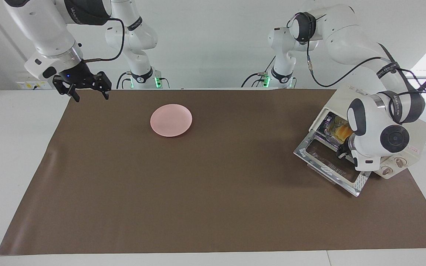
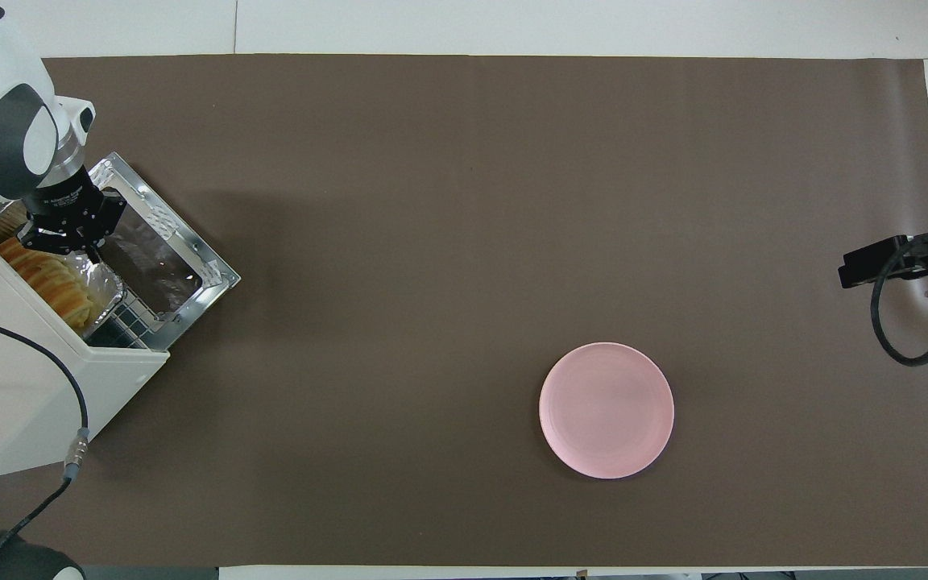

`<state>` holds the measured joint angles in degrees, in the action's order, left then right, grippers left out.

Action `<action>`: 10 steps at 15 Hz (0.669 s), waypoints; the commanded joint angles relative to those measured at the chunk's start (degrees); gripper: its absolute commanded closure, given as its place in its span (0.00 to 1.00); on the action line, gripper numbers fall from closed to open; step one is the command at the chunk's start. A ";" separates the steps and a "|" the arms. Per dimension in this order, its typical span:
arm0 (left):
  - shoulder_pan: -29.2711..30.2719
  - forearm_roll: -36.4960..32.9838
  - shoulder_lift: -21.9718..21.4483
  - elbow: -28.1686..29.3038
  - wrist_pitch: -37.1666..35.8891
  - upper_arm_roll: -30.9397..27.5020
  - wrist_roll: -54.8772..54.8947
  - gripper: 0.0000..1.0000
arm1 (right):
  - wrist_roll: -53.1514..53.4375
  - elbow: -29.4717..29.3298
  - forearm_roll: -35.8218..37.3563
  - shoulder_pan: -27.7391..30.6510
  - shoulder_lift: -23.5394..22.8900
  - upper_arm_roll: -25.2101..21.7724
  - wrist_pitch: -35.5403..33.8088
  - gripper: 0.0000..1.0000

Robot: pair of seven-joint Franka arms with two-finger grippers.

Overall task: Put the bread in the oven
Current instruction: 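Lower the foil tray into the toaster oven with the left gripper, then open the left gripper to release the tray inside the oven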

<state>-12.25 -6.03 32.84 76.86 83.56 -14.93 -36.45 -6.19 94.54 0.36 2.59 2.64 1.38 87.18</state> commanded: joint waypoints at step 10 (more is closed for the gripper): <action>0.91 -1.71 -3.30 4.79 2.13 -0.01 0.59 1.00 | -1.19 1.00 -1.06 0.48 1.14 0.03 0.00 0.00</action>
<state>-11.29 -6.26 31.93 78.63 83.84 -15.14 -36.39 -6.19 94.54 0.36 2.59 2.64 1.38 87.18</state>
